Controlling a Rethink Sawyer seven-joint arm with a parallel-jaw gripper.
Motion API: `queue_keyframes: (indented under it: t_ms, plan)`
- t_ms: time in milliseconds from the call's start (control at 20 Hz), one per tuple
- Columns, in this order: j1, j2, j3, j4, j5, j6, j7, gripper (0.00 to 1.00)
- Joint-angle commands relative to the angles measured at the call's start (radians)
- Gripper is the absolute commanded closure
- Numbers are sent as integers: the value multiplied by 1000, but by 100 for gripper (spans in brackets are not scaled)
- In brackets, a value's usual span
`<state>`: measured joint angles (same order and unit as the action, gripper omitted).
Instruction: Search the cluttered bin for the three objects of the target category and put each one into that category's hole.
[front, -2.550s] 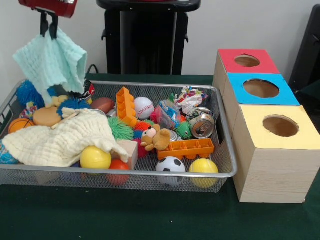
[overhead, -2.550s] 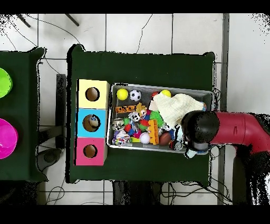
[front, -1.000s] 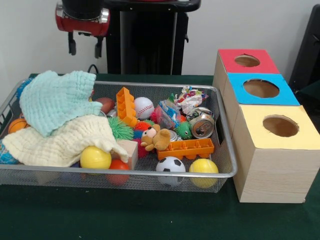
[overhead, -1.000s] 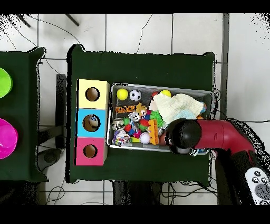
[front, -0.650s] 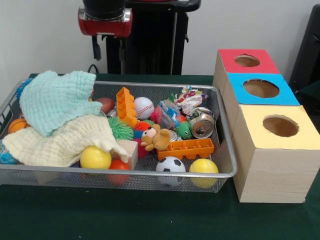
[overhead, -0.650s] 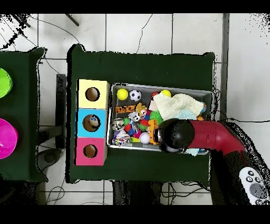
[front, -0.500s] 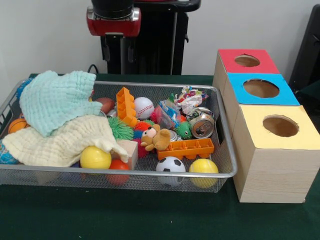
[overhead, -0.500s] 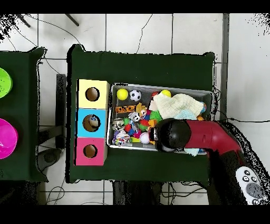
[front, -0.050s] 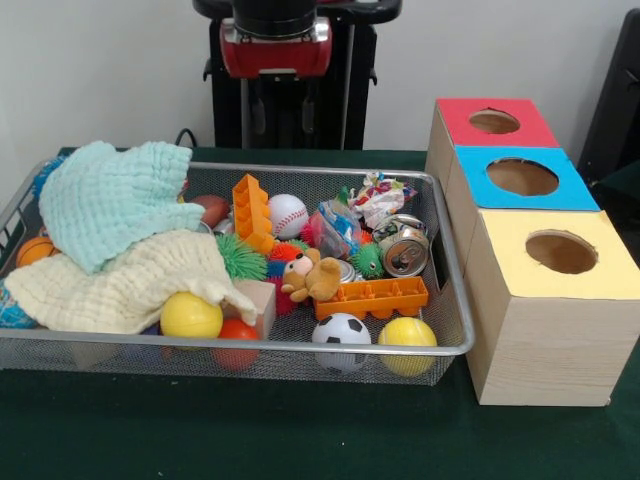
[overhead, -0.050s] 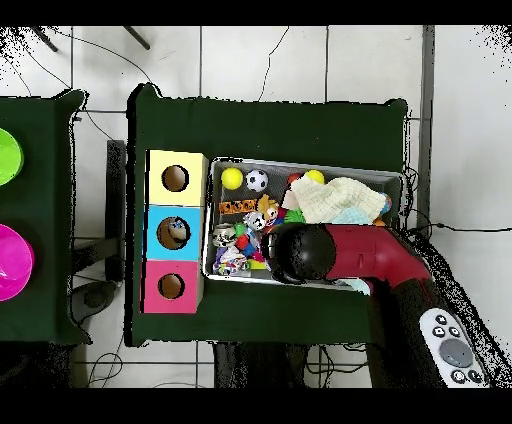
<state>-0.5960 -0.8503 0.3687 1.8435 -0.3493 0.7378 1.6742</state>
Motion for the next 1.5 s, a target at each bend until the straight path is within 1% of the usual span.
queue_keyframes:
  t_ms: [50,250,400,550,700,900,1100,1200,1500]
  plan:
    - [41,4,74,23,52,-114,86,0]
    - [116,34,44,-9,46,-162,140,0]
    - [185,71,-12,-43,16,-209,194,0]
    - [215,125,-48,-51,5,-297,210,0]
    - [264,186,-106,-82,-16,-376,231,0]
    - [312,227,-172,-98,-27,-434,222,0]
    - [347,237,-229,-103,-20,-454,199,0]
    - [348,228,-241,-97,-8,-448,176,0]
    - [321,177,-235,-77,12,-385,112,0]
